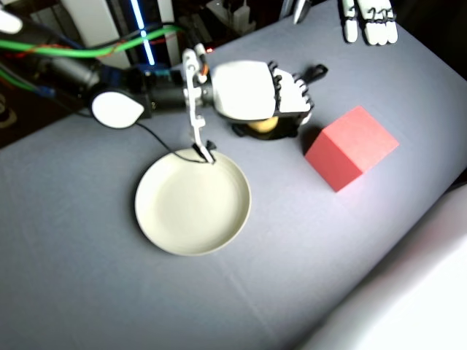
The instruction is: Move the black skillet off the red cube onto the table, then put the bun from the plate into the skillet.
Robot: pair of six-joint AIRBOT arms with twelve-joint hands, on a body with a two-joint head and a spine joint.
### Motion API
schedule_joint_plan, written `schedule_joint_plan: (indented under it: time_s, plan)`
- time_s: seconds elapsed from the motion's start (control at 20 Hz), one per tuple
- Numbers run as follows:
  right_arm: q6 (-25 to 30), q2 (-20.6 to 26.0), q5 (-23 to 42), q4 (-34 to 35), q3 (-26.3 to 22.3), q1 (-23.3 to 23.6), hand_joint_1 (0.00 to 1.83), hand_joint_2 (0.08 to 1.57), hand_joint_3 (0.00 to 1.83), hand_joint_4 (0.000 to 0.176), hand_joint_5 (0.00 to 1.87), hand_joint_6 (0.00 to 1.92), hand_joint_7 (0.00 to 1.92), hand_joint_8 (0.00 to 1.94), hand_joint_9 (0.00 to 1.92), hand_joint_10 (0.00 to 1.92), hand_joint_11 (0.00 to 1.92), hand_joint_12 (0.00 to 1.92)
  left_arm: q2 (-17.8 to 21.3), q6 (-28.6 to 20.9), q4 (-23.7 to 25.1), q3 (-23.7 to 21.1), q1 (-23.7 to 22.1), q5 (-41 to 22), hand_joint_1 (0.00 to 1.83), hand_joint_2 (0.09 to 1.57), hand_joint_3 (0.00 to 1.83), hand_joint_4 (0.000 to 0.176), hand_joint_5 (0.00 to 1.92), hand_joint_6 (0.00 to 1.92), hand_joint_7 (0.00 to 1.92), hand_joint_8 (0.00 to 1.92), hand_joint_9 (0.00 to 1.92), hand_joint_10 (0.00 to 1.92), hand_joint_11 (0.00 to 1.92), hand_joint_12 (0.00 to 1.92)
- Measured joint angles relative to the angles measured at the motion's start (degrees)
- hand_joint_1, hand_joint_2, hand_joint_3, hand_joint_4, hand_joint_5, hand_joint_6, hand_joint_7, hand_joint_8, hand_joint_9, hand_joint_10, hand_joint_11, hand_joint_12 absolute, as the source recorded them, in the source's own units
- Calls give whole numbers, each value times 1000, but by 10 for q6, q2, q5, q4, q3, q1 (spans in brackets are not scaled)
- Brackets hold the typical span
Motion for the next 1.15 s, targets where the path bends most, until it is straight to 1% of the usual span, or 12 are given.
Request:
schedule_joint_plan:
  time_s: [0.2, 0.3, 0.35, 0.4, 0.45, 0.55, 0.6, 0.65, 0.8, 0.9, 0.95, 1.15]
  plan:
    - [1, 23, -2, 4, -17, -1, 825, 1030, 0, 124, 236, 6, 208, 4, 229, 16, 0, 889, 0, 0, -1, -2, 3, -10, 0, 1136, 3, 176, 24, 1, 54, 2, 46, 2, 45, 49]
    - [1, 58, 28, 28, -26, -14, 894, 984, 0, 99, 164, 7, 99, 9, 76, 17, 0, 291, 0, 0, -4, -2, 7, -15, 0, 1140, 5, 176, 26, 2, 62, 5, 47, 2, 38, 49]
    - [1, 74, 41, 45, -30, -23, 876, 978, 0, 113, 68, 2, 109, 11, 60, 11, 0, 115, 0, 0, -8, -3, 9, -16, 0, 1138, 3, 176, 26, 1, 67, 6, 54, 5, 44, 53]
    - [1, 111, 71, 77, -39, -47, 810, 962, 0, 60, 48, 6, 99, 5, 55, 6, 30, 91, 1, 0, -12, -6, 10, -17, 0, 1129, 0, 165, 32, 3, 76, 8, 62, 7, 48, 57]
    - [1, 123, 79, 87, -43, -55, 810, 962, 0, 60, 48, 6, 99, 5, 55, 6, 30, 91, 2, 0, -11, -6, 13, -21, 0, 1129, 0, 165, 32, 3, 76, 8, 62, 7, 48, 57]
    - [1, 155, 124, 119, -58, -84, 728, 959, 0, 109, 81, 15, 88, 0, 59, 5, 17, 91, 5, 0, -10, -10, 15, -28, 0, 1100, 0, 146, 42, 5, 95, 11, 90, 14, 84, 79]
    - [1, 172, 159, 141, -66, -106, 662, 909, 0, 144, 117, 9, 131, 4, 114, 9, 55, 106, 5, 0, -9, -10, 18, -36, 0, 1091, 0, 122, 39, 3, 86, 5, 88, 11, 79, 82]
    - [-1, 186, 190, 164, -74, -128, 634, 911, 0, 112, 135, 8, 170, 12, 163, 19, 81, 117, 5, 0, -10, -10, 21, -40, 0, 1088, 0, 37, 47, 5, 81, 2, 96, 11, 114, 106]
    - [-35, 220, 294, 252, -111, -209, 689, 946, 4, 86, 149, 3, 216, 8, 205, 14, 87, 123, 5, 0, -16, -10, 21, -54, 0, 1118, 6, 0, 73, 12, 45, 0, 68, 1, 120, 116]
    - [-47, 236, 361, 316, -130, -271, 688, 992, 17, 77, 159, 3, 217, 1, 218, 10, 105, 128, 6, 0, -16, -10, 21, -65, 0, 1144, 14, 12, 92, 14, 54, 4, 64, 0, 87, 108]
    - [-48, 245, 403, 355, -139, -308, 590, 1045, 6, 74, 208, 8, 266, 8, 285, 15, 153, 126, 6, 0, -16, -10, 21, -72, 0, 1139, 8, 97, 37, 0, 12, 0, 42, 0, 51, 99]
    - [-51, 256, 497, 421, -163, -384, 448, 1207, 0, 40, 267, 10, 387, 15, 411, 23, 272, 207, 6, 0, -23, -16, 21, -87, 9, 1139, 2, 111, 47, 2, 99, 9, 69, 4, 29, 107]
